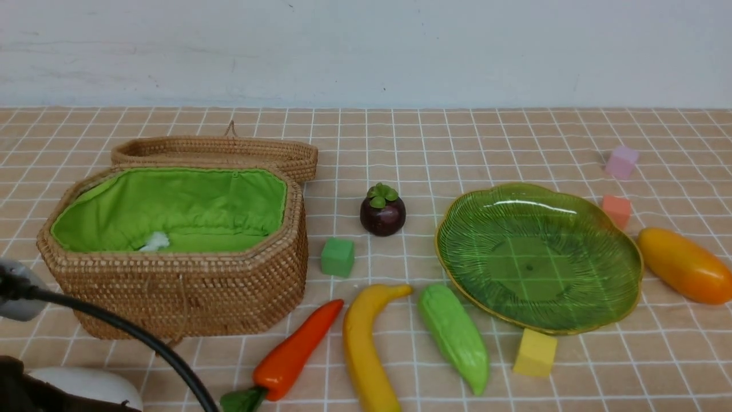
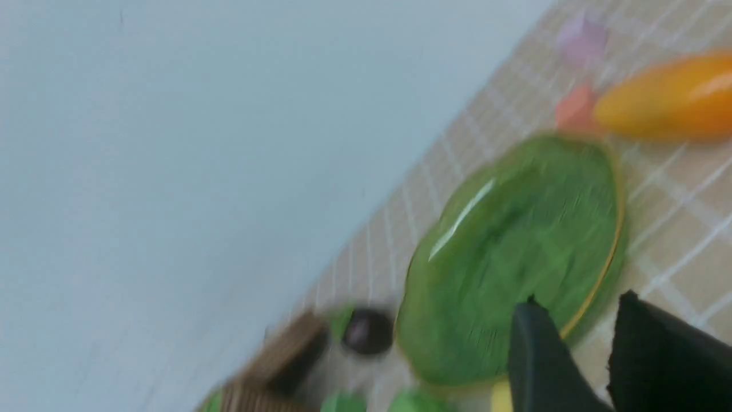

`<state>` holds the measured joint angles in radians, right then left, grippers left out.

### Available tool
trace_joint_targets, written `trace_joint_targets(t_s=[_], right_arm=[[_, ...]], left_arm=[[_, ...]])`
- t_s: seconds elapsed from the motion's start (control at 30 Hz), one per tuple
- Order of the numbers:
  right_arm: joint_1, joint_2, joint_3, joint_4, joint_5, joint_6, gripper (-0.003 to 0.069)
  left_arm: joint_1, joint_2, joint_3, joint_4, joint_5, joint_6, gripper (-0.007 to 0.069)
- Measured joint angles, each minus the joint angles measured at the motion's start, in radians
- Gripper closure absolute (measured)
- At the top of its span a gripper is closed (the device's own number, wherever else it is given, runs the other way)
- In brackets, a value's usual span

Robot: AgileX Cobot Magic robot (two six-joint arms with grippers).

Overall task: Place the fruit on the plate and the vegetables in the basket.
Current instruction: Take a daikon with your left arm and place it on the basket on the left.

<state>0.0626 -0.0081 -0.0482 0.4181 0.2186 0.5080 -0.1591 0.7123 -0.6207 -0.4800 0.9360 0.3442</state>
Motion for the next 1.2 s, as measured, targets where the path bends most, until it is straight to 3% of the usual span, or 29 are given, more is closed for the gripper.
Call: trace_joint_targets(t_s=[0.1, 0.17, 0.23, 0.3, 0.37, 0.47, 0.6, 0.67, 0.7, 0.83, 0.97, 1.03, 1.2], right_arm=[[0.132, 0.091, -0.264, -0.002, 0.271, -0.189, 0.0515], [0.173, 0.133, -0.347, -0.002, 0.344, -0.255, 0.053], [0.273, 0.25, -0.552, -0.002, 0.548, -0.43, 0.0557], [0.314, 0.299, -0.634, -0.002, 0.616, -0.481, 0.0561], [0.391, 0.391, -0.774, -0.002, 0.773, -0.591, 0.0562], [0.44, 0.439, -0.836, -0.002, 0.847, -0.668, 0.0561], [0.457, 0.454, -0.845, -0.006, 0.857, -0.72, 0.0559], [0.457, 0.456, -0.846, -0.006, 0.86, -0.732, 0.0557], [0.457, 0.458, -0.846, -0.006, 0.868, -0.735, 0.0557], [0.457, 0.459, -0.846, -0.01, 0.884, -0.748, 0.0553], [0.457, 0.459, -0.846, -0.016, 0.895, -0.788, 0.055], [0.457, 0.459, -0.846, -0.017, 0.895, -0.806, 0.055], [0.457, 0.459, -0.846, -0.02, 0.901, -0.838, 0.055]], left_arm=[[-0.037, 0.018, -0.024, 0.002, 0.02, 0.052, 0.0637], [-0.062, 0.036, -0.039, 0.012, 0.036, 0.074, 0.0637], [-0.126, 0.091, -0.088, 0.042, 0.084, 0.12, 0.0637], [-0.156, 0.124, -0.114, 0.061, 0.103, 0.152, 0.0637], [-0.222, 0.219, -0.173, 0.105, 0.142, 0.275, 0.0637], [-0.254, 0.297, -0.216, 0.122, 0.141, 0.394, 0.0637], [-0.26, 0.345, -0.239, 0.178, 0.143, 0.444, 0.0637], [-0.26, 0.349, -0.242, 0.265, 0.172, 0.444, 0.0637], [-0.258, 0.349, -0.24, 0.37, 0.211, 0.431, 0.0637], [-0.226, 0.349, -0.201, 0.51, 0.21, 0.418, 0.0632], [-0.143, 0.369, -0.157, 0.548, 0.12, 0.418, 0.0561], [-0.1, 0.388, -0.139, 0.556, 0.068, 0.418, 0.0487], [-0.014, 0.484, -0.112, 0.58, -0.083, 0.455, 0.0221]])
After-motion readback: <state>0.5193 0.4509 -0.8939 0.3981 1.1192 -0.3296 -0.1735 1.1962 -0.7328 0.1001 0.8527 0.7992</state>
